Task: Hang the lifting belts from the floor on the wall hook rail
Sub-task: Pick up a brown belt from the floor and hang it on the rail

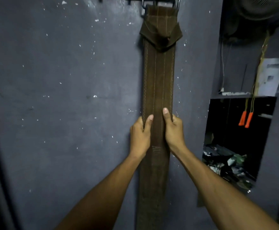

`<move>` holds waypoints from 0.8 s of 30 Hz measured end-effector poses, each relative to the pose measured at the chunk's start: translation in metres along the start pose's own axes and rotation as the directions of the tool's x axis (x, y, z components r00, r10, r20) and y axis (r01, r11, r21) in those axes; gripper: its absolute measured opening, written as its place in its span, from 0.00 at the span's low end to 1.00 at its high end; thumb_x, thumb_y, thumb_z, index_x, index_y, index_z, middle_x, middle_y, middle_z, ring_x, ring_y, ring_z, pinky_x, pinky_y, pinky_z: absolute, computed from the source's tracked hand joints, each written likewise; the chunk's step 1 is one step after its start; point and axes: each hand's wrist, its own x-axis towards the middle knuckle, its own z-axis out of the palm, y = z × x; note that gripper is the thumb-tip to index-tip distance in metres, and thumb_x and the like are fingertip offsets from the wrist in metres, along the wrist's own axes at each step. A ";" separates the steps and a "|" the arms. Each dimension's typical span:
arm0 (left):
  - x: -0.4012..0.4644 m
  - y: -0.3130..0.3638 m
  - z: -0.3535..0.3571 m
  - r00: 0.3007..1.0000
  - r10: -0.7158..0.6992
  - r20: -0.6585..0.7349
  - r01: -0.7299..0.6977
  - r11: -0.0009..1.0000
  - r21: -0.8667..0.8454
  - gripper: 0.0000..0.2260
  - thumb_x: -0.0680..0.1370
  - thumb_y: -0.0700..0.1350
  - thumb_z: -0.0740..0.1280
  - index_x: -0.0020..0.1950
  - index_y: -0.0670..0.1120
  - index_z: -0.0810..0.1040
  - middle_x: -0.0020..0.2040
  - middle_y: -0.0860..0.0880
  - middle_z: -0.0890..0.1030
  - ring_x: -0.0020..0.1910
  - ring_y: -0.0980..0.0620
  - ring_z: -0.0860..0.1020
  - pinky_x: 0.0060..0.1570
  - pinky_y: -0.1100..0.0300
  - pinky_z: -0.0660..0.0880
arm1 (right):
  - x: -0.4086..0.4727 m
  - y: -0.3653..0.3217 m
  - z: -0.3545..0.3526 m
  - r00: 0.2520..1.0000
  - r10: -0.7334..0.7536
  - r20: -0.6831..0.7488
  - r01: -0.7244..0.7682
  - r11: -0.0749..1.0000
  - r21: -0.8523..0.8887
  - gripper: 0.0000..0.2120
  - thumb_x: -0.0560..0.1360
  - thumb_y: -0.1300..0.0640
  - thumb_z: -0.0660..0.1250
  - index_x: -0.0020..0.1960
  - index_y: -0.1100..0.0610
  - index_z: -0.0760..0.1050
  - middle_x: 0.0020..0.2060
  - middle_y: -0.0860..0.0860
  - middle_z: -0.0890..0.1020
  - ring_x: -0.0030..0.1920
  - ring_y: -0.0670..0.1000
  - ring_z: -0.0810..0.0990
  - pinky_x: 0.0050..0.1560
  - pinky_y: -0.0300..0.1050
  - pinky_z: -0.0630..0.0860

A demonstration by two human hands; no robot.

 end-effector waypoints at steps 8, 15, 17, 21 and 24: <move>-0.094 -0.063 -0.007 0.974 -0.224 -0.020 0.224 0.974 -0.040 0.19 0.83 0.57 0.62 0.59 0.45 0.84 0.52 0.51 0.88 0.53 0.55 0.86 0.57 0.48 0.83 | -0.095 0.080 -0.005 0.990 0.127 -0.068 -0.129 0.991 -0.026 0.15 0.83 0.50 0.68 0.42 0.53 0.85 0.36 0.43 0.88 0.37 0.39 0.84 0.37 0.33 0.77; -0.150 -0.066 -0.020 0.947 -0.314 0.075 0.319 0.945 -0.071 0.26 0.77 0.70 0.63 0.56 0.51 0.86 0.49 0.55 0.89 0.50 0.57 0.87 0.49 0.64 0.83 | -0.144 0.086 -0.033 0.979 0.185 0.082 -0.186 0.983 0.005 0.09 0.82 0.48 0.69 0.53 0.50 0.86 0.48 0.44 0.90 0.51 0.45 0.89 0.51 0.39 0.84; -0.183 -0.075 -0.022 0.913 -0.391 0.117 0.400 0.913 -0.078 0.29 0.74 0.73 0.64 0.53 0.51 0.87 0.48 0.52 0.90 0.50 0.54 0.88 0.50 0.60 0.84 | -0.170 0.099 -0.041 0.960 0.260 0.106 -0.261 0.965 -0.007 0.07 0.81 0.48 0.70 0.53 0.49 0.86 0.48 0.44 0.90 0.52 0.49 0.89 0.53 0.41 0.85; -0.201 -0.061 -0.017 0.880 -0.470 0.066 0.474 0.876 -0.085 0.22 0.77 0.68 0.65 0.50 0.53 0.88 0.46 0.50 0.90 0.48 0.52 0.89 0.46 0.60 0.83 | -0.181 0.101 -0.049 0.956 0.290 0.045 -0.291 0.956 0.017 0.06 0.80 0.50 0.72 0.48 0.47 0.87 0.46 0.44 0.90 0.48 0.46 0.89 0.51 0.44 0.86; -0.211 -0.048 -0.011 0.861 -0.494 0.122 0.505 0.858 -0.088 0.23 0.77 0.70 0.64 0.53 0.54 0.88 0.49 0.49 0.90 0.51 0.51 0.88 0.47 0.63 0.83 | -0.189 0.100 -0.062 0.950 0.286 0.128 -0.292 0.956 0.036 0.04 0.79 0.47 0.72 0.50 0.44 0.86 0.49 0.41 0.90 0.51 0.44 0.89 0.52 0.40 0.85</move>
